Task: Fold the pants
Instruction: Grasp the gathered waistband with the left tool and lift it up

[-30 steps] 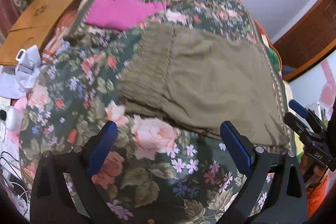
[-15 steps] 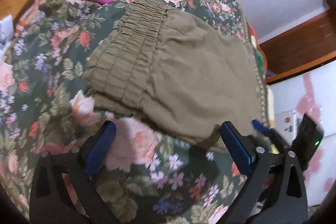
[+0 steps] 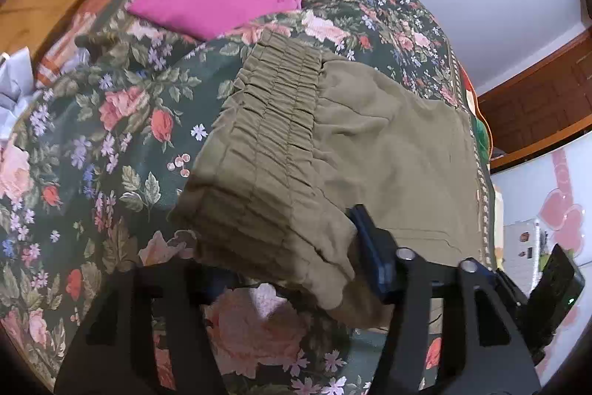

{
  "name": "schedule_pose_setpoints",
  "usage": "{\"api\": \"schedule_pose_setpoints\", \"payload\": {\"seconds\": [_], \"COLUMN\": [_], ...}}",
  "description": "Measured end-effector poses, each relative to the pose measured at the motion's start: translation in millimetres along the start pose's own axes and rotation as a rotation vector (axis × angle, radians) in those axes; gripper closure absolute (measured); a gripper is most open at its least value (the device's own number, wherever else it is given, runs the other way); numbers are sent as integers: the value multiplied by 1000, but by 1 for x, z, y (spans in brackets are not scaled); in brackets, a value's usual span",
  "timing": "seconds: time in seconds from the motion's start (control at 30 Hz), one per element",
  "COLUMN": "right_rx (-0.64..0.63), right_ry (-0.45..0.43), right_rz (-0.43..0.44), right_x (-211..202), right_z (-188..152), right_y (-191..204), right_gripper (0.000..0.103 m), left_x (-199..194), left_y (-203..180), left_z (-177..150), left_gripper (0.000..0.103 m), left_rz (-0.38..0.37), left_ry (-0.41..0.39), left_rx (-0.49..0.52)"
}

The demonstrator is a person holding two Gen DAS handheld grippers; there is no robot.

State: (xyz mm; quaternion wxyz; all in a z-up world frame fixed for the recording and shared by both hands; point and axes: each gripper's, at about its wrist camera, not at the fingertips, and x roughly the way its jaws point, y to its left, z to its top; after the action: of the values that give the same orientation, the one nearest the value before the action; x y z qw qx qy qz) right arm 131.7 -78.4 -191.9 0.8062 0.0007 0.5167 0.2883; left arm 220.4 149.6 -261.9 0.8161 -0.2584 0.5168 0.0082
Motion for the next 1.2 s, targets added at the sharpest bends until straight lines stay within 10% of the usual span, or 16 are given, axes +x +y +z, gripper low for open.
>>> {"api": "schedule_pose_setpoints", "payload": {"seconds": [0.5, 0.73, 1.2], "right_rx": [-61, -27, 31], "right_ry": [-60, -47, -51], "right_rz": [-107, -90, -25], "right_x": [-26, -24, -21], "right_z": [-8, -14, -19], "right_y": [4, -3, -12], "right_gripper": [21, 21, 21], "left_x": [-75, -87, -108], "left_y": [-43, -69, -167], "left_z": [-43, -45, -21], "left_gripper": [64, 65, 76], "left_rz": [503, 576, 161], "left_ry": [-328, -400, -398], "left_rx": [410, 500, 558]}}
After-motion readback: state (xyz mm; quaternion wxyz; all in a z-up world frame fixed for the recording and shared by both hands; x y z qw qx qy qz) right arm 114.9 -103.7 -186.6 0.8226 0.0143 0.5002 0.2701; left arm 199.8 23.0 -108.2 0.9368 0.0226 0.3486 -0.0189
